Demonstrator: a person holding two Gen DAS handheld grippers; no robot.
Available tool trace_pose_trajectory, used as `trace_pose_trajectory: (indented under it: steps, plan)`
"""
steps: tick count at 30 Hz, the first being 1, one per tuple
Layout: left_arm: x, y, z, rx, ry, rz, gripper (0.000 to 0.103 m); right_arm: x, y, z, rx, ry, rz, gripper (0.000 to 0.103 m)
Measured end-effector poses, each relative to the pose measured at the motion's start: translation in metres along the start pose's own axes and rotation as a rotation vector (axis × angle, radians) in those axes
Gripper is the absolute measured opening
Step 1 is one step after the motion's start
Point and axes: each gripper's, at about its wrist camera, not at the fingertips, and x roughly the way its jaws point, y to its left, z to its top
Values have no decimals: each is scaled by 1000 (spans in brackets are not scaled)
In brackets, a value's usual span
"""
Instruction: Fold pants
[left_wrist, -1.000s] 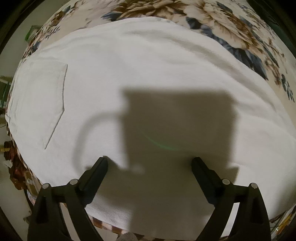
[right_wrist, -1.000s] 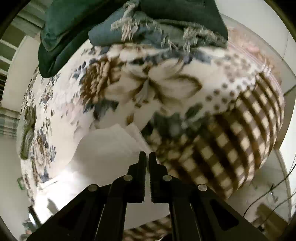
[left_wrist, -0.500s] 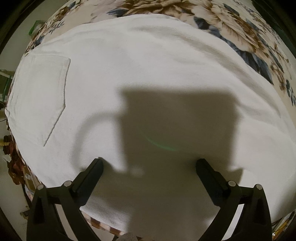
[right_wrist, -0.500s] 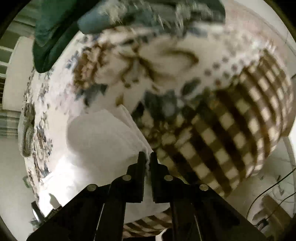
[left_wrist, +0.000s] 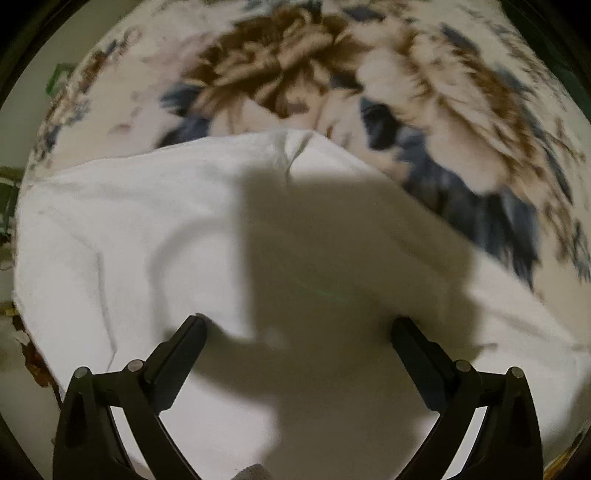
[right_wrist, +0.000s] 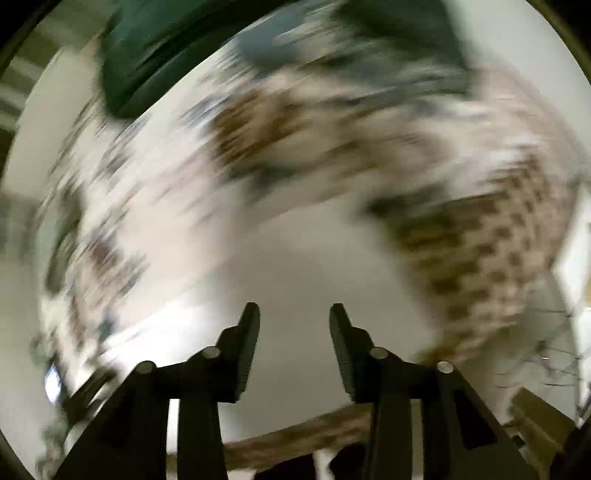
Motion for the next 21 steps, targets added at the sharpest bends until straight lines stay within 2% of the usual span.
trace_pose_trajectory:
  steps: [4, 6, 10, 14, 16, 18, 20, 21]
  plan:
    - [1, -9, 8, 40, -30, 34, 103, 77, 79, -15, -61, 160, 92, 42]
    - [1, -10, 8, 45, -38, 31, 103, 113, 115, -26, -160, 210, 57, 42]
    - [7, -3, 14, 31, -43, 21, 103, 154, 150, -27, -256, 158, -76, 43]
    - [2, -4, 16, 40, -74, 42, 103, 152, 151, -27, -242, 102, -80, 44]
    - [-4, -6, 13, 48, -84, 59, 103, 137, 142, -27, -207, 104, -10, 44]
    - [-18, -10, 4, 74, -106, 66, 103, 108, 114, -23, -127, 90, 53, 44]
    - [-33, -12, -15, 93, -111, 27, 103, 71, 69, -23, -17, 49, 117, 50]
    - [-37, -15, -24, 104, -105, 12, 103, 52, 43, -26, 41, 25, 119, 50]
